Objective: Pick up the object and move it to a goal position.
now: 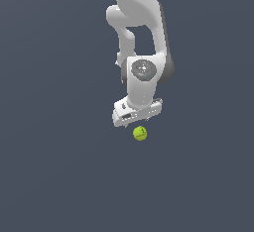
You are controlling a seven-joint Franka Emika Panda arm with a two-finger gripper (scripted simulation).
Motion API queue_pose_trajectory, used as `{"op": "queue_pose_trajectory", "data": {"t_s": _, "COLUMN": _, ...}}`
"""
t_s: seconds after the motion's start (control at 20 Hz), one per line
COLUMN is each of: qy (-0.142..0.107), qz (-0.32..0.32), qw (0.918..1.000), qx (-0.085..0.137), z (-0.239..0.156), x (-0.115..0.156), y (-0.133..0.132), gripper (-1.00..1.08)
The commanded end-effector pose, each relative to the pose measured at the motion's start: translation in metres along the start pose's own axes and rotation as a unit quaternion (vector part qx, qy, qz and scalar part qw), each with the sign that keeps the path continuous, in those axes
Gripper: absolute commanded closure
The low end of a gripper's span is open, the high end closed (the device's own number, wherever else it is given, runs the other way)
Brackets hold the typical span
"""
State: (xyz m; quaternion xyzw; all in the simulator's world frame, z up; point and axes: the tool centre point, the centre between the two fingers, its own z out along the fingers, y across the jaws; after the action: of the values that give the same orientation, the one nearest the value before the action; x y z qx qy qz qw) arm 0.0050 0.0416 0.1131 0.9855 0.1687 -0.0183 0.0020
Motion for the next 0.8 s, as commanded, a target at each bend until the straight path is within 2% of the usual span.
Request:
{"op": "queue_pose_trajectory", "data": {"t_s": 0.0, "qy": 0.006, "qz": -0.031, "qw": 0.9995, "qx": -0.001, "z": 0.007, "x": 0.009, "y": -0.005, "gripper": -0.92}}
{"op": "queue_pose_trajectory", "data": {"t_s": 0.35, "qy": 0.017, "qz": -0.079, "qw": 0.9967, "qx": -0.002, "z": 0.019, "x": 0.022, "y": -0.013, "gripper": -0.92}}
{"op": "queue_pose_trajectory", "data": {"t_s": 0.75, "qy": 0.017, "qz": -0.084, "qw": 0.9963, "qx": -0.002, "z": 0.024, "x": 0.024, "y": -0.014, "gripper": -0.92}}
